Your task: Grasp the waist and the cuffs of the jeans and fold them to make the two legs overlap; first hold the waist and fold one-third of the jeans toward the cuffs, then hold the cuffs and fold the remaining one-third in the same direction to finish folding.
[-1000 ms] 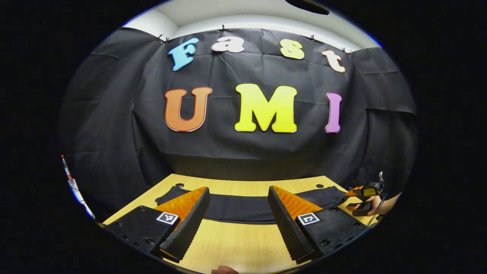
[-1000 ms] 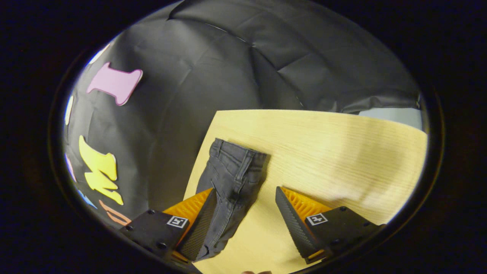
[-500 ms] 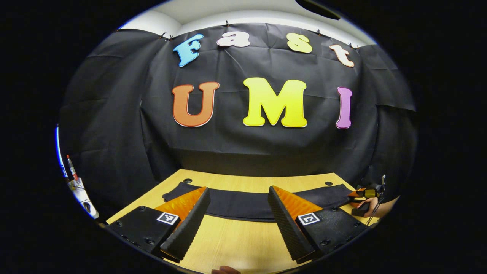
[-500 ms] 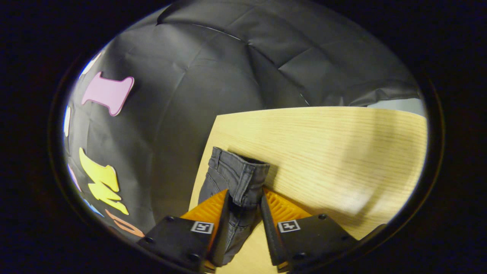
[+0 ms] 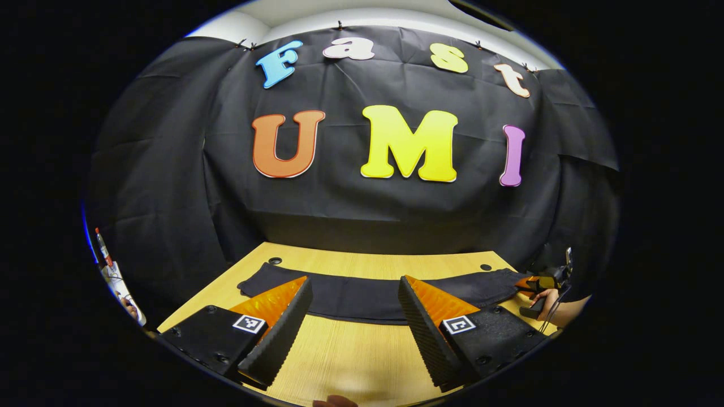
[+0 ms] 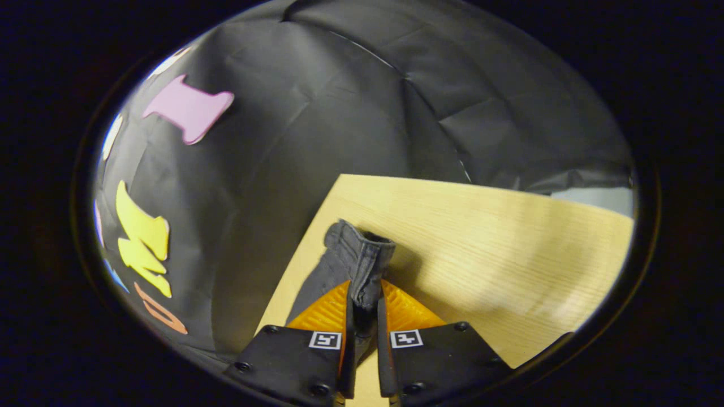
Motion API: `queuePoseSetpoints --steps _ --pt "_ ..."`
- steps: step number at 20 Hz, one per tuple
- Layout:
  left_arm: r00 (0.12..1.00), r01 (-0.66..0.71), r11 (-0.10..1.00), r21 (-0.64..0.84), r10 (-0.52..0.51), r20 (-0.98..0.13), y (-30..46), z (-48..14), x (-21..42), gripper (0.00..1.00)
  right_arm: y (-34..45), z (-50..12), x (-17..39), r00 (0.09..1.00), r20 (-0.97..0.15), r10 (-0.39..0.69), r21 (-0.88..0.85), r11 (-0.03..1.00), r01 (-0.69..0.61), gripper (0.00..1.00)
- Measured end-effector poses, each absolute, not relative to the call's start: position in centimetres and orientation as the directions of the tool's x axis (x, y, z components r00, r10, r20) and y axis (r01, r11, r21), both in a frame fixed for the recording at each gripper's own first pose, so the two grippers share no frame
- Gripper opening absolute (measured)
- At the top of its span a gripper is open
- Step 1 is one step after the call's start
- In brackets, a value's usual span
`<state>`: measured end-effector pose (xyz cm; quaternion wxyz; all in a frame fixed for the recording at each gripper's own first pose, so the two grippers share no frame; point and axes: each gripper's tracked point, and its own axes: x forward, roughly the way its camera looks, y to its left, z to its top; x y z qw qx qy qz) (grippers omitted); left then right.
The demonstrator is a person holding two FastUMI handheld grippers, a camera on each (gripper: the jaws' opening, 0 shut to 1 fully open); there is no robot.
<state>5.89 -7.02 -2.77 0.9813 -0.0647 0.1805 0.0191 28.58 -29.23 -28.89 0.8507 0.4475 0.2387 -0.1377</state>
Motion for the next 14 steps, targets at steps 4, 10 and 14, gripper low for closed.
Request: queuePoseSetpoints --steps 4,10,14 --pt "0.935 -0.096 0.985 -0.146 0.039 -0.352 -3.7 -3.0 4.9 0.98 -18.7 -15.9 31.8 0.933 -0.355 0.064 0.656 0.728 0.2 0.17" --pt "0.924 -0.179 0.97 -0.161 0.11 -0.367 1.9 -3.5 2.1 0.98 -6.5 -10.4 32.4 0.943 -0.273 0.187 0.574 0.819 0.004 0.17" --pt "0.9 -0.264 0.945 -0.191 0.171 -0.4 5.7 -4.4 -0.6 0.98 1.8 -9.9 32.6 0.928 -0.265 0.261 0.498 0.861 -0.099 0.17"
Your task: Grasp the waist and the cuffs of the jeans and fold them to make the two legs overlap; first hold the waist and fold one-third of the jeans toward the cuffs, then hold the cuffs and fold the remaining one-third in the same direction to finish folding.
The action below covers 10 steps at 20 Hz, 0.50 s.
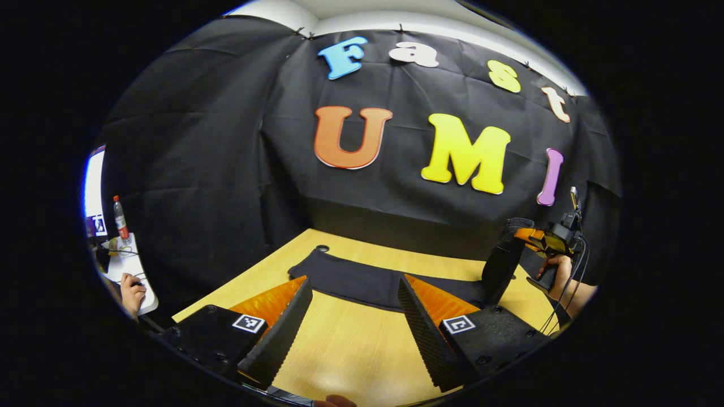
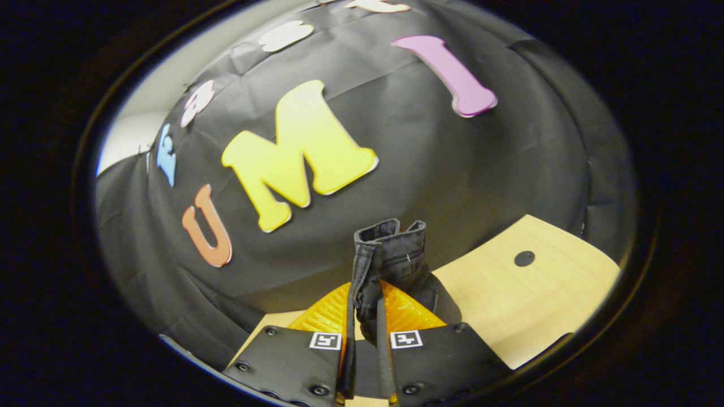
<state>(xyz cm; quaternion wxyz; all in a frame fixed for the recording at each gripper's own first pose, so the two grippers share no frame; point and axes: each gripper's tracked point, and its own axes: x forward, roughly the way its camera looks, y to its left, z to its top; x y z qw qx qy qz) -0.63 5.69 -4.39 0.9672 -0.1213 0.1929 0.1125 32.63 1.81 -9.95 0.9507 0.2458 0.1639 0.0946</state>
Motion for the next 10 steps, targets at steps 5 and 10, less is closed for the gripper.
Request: queuePoseSetpoints --steps 5,10 --pt "0.864 -0.335 0.926 -0.172 0.229 -0.448 9.9 -5.4 -4.3 0.98 11.4 -13.3 31.7 0.886 -0.298 0.356 0.465 0.864 -0.191 0.17" --pt "0.837 -0.385 0.911 -0.147 0.277 -0.472 13.2 -6.0 -6.7 0.98 19.3 -20.2 30.1 0.831 -0.388 0.398 0.46 0.865 -0.2 0.17"
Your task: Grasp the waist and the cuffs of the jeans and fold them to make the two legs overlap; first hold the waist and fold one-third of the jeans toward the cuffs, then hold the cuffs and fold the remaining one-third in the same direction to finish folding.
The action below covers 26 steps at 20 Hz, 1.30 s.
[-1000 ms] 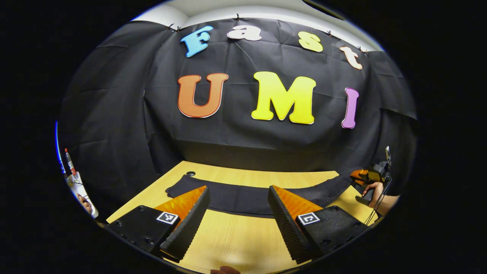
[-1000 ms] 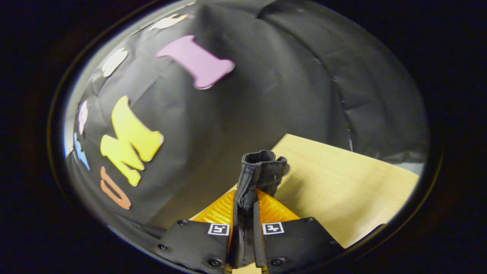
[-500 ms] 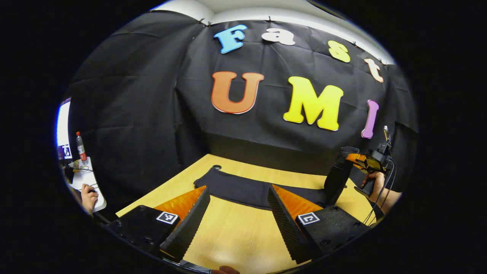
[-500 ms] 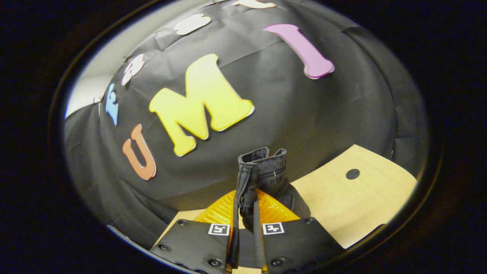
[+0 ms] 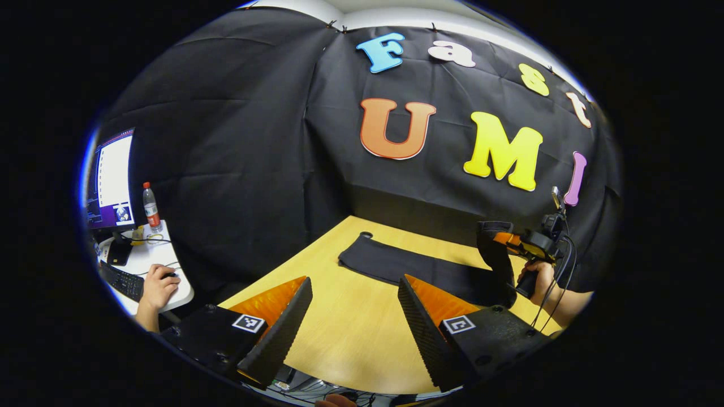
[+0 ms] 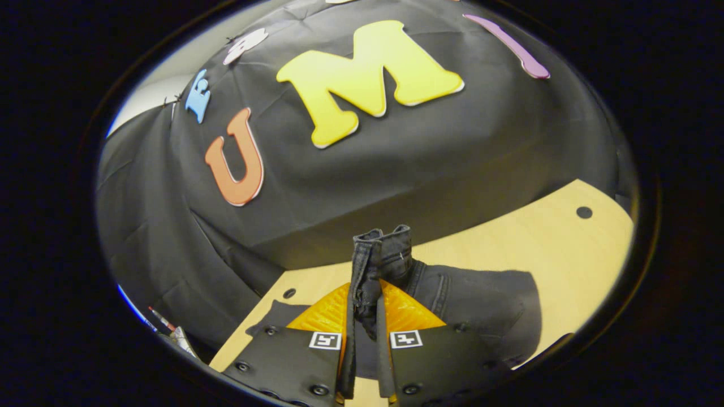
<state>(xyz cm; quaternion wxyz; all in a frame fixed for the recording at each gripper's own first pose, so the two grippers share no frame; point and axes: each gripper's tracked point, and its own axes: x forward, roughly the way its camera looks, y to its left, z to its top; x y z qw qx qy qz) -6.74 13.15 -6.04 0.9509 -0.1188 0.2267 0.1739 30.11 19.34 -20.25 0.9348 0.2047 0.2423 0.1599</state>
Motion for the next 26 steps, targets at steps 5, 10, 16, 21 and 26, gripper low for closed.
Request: queuePoseSetpoints --steps 5,10,16,21,26 --pt "0.817 -0.423 0.896 -0.135 0.313 -0.485 15.5 -6.1 -8.3 0.98 23.1 -27.8 28.3 0.793 -0.482 0.372 0.42 0.893 -0.163 0.12" --pt "0.812 -0.437 0.891 -0.126 0.33 -0.481 16.9 -5.9 -9.1 0.98 24.5 -31.7 27.0 0.782 -0.523 0.339 0.368 0.917 -0.151 0.12" --pt "0.82 -0.432 0.888 -0.157 0.315 -0.477 17.1 -6.4 -8.5 0.98 27.1 -32.3 25.9 0.732 -0.541 0.415 0.395 0.893 -0.214 0.72" --pt "0.837 -0.39 0.888 -0.243 0.232 -0.495 15.8 -8.1 -5.1 0.98 26.6 -28.5 24.9 0.747 -0.503 0.435 0.378 0.888 -0.262 0.98" --pt "0.816 -0.362 0.807 -0.467 0.032 -0.578 13.8 -14.1 1.0 0.98 20.4 -19.0 23.9 0.836 -0.367 0.409 0.315 0.9 -0.302 0.98"
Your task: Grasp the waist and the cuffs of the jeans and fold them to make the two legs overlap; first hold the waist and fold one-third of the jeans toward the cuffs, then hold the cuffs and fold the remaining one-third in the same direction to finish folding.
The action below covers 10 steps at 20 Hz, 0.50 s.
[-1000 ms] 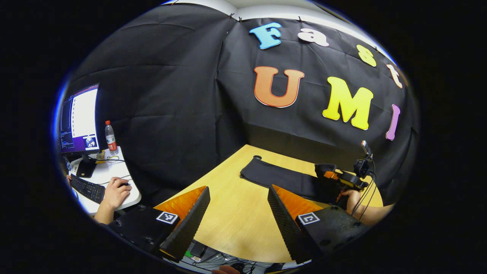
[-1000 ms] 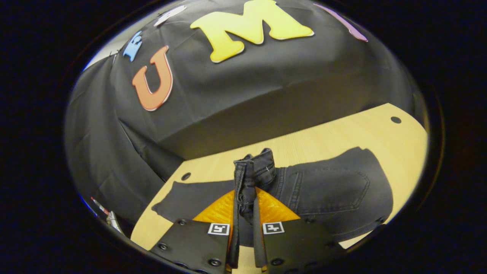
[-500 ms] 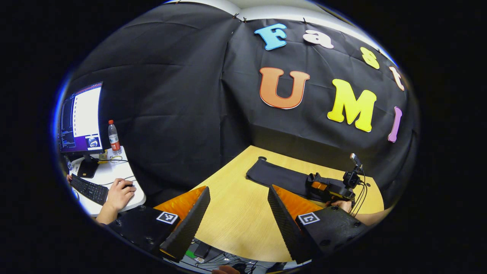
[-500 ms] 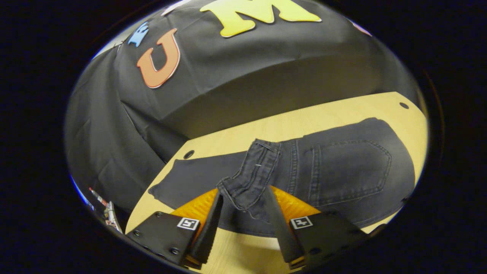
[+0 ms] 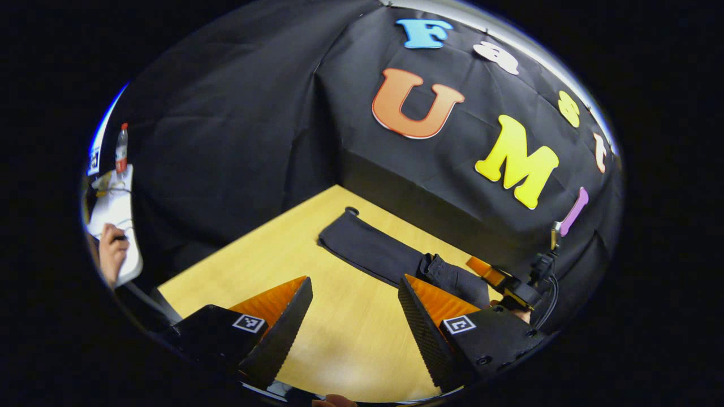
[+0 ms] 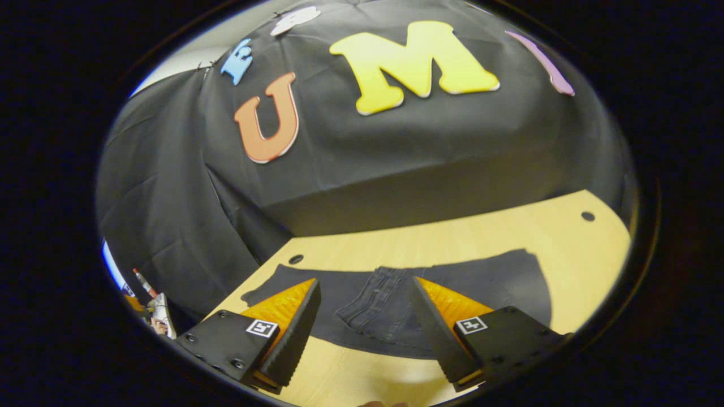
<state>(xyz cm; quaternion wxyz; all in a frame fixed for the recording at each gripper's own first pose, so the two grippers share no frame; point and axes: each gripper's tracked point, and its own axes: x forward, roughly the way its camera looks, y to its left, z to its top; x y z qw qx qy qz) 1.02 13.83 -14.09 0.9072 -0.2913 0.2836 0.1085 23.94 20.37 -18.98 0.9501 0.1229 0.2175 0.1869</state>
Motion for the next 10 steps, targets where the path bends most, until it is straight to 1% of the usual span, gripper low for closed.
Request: queuePoseSetpoints --steps 3,5,6,7,8,9,10 --pt "0.8 -0.405 0.711 -0.574 -0.028 -0.599 13.7 -17.9 5.8 0.99 14.8 -13.2 22.7 0.885 -0.293 0.362 0.278 0.918 -0.283 0.98" --pt "0.792 -0.421 0.67 -0.611 -0.057 -0.608 14.1 -19.9 8.7 0.98 10.9 -10.2 21.6 0.915 -0.255 0.314 0.252 0.935 -0.25 0.98" --pt "0.788 -0.431 0.652 -0.624 -0.065 -0.613 14.4 -20.9 10.0 0.98 9.0 -9.2 20.7 0.926 -0.245 0.287 0.236 0.944 -0.23 0.92" --pt "0.78 -0.45 0.625 -0.638 -0.074 -0.622 14.7 -21.9 11.2 0.99 7.2 -8.0 19.9 0.935 -0.237 0.263 0.22 0.952 -0.212 0.92" --pt "0.768 -0.475 0.594 -0.649 -0.081 -0.635 14.9 -23.3 12.3 0.98 5.4 -7.0 19.1 0.945 -0.228 0.235 0.202 0.961 -0.19 0.98" --pt "0.754 -0.5 0.561 -0.66 -0.092 -0.65 15.2 -24.6 13.3 0.98 3.6 -6.0 18.3 0.954 -0.22 0.206 0.18 0.969 -0.168 1.0" --pt "0.733 -0.538 0.517 -0.665 -0.103 -0.673 15.6 -26.6 14.3 0.98 0.9 -4.6 17.0 0.966 -0.203 0.157 0.131 0.983 -0.132 0.98"
